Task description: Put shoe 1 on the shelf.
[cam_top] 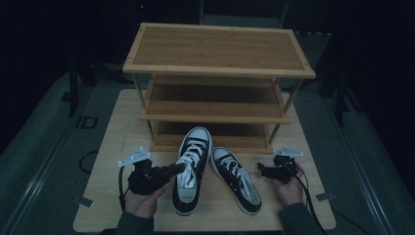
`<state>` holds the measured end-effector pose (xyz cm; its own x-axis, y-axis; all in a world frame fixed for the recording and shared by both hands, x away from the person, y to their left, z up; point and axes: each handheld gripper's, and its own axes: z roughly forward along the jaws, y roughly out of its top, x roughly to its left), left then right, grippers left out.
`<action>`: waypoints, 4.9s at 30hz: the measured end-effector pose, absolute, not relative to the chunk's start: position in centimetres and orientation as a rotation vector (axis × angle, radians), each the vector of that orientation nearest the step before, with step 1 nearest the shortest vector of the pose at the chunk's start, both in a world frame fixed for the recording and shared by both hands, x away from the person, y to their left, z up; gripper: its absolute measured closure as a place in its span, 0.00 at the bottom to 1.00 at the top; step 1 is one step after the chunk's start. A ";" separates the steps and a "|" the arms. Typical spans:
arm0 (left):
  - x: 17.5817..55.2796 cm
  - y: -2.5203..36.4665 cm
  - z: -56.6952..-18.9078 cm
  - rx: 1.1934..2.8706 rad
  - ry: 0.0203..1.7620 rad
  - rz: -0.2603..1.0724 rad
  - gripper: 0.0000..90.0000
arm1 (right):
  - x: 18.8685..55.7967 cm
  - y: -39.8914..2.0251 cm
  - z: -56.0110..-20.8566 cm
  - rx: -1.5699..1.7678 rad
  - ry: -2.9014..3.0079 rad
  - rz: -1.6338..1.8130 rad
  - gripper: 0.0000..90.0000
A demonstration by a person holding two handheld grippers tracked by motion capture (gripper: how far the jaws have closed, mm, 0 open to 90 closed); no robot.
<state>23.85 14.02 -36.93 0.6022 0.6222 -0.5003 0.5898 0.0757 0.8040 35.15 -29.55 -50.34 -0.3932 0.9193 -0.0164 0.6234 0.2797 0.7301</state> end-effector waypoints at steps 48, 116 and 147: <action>34.1 12.0 -30.9 1.445 0.993 0.121 0.98 | 35.2 -29.6 -50.3 1.386 2.117 0.904 0.15; 45.7 11.5 -32.5 1.319 1.163 0.076 0.98 | 35.2 -29.6 -50.3 1.386 2.117 0.904 0.15; 41.5 11.7 -33.2 1.332 1.090 0.184 0.64 | 35.1 -29.6 -50.3 1.384 2.117 0.905 0.15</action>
<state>41.49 11.73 -33.25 0.5271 0.6669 -0.5267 0.4570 0.3001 0.8373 35.15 -29.55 -50.34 -0.3942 0.9189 -0.0169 0.6225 0.2805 0.7306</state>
